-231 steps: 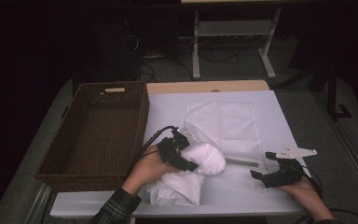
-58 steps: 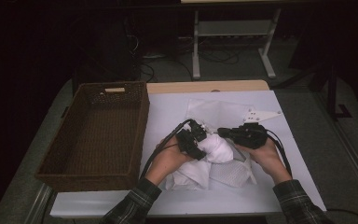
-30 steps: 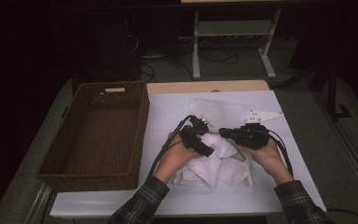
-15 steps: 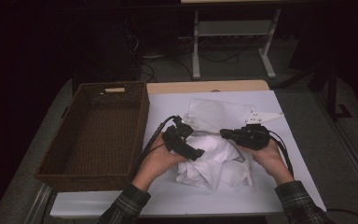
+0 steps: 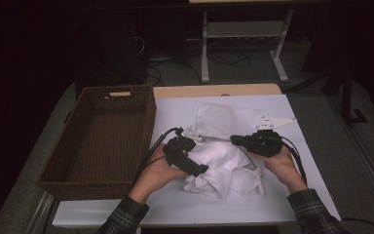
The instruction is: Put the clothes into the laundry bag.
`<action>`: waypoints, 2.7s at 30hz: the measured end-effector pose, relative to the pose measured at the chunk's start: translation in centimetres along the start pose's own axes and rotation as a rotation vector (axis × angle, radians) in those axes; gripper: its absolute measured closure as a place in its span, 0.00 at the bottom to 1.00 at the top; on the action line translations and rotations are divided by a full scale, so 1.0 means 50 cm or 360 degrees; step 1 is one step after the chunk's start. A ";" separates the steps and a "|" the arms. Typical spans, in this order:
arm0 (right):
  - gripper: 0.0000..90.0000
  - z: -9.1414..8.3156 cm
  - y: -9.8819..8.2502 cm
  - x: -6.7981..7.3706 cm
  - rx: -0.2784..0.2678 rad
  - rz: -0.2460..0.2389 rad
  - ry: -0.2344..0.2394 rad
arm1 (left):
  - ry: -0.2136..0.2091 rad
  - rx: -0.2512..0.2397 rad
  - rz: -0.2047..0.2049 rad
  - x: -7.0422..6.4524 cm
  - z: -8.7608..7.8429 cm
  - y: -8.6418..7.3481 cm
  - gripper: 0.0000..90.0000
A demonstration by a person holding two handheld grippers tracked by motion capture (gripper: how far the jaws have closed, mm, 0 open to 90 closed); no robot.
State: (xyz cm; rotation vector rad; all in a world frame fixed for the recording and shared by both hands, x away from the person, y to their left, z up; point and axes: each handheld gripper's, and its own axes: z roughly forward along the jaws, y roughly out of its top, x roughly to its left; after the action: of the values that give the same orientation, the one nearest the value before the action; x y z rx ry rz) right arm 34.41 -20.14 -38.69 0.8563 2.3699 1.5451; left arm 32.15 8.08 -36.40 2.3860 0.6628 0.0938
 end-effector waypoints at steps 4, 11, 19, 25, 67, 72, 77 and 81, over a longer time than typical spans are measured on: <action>0.98 0.001 -0.001 0.000 0.0007 0.0000 0.0002 | -0.0027 0.0035 0.0001 0.003 0.017 -0.010 0.13; 0.98 0.003 -0.002 0.000 0.0013 -0.0001 0.0001 | -0.0061 0.0101 0.0001 0.005 0.039 -0.022 0.13; 0.98 0.006 -0.004 0.001 0.0020 -0.0002 0.0002 | -0.0068 0.0148 0.0017 0.003 0.062 -0.030 0.13; 0.98 0.009 -0.005 0.003 0.0027 -0.0006 0.0006 | -0.0094 0.0162 -0.0008 0.008 0.074 -0.037 0.13; 0.98 0.010 0.004 0.017 0.0007 -0.0019 0.0037 | 0.0028 -0.0104 -0.0132 -0.023 0.095 0.044 0.76; 0.98 0.008 0.004 0.015 0.0003 -0.0020 0.0038 | 0.0036 -0.0126 -0.0156 -0.022 0.106 0.054 0.76; 0.98 0.008 0.005 0.017 -0.0002 -0.0025 0.0041 | 0.0051 -0.0149 -0.0161 -0.023 0.119 0.064 0.75; 0.98 0.008 0.004 0.016 0.0004 -0.0026 0.0037 | 0.0057 -0.0168 -0.0165 -0.023 0.129 0.069 0.74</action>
State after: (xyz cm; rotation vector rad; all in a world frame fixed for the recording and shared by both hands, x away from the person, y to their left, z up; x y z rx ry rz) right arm 34.00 -19.31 -38.55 0.8217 2.3895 1.5547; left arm 34.11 1.55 -39.25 2.2495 0.7779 0.1246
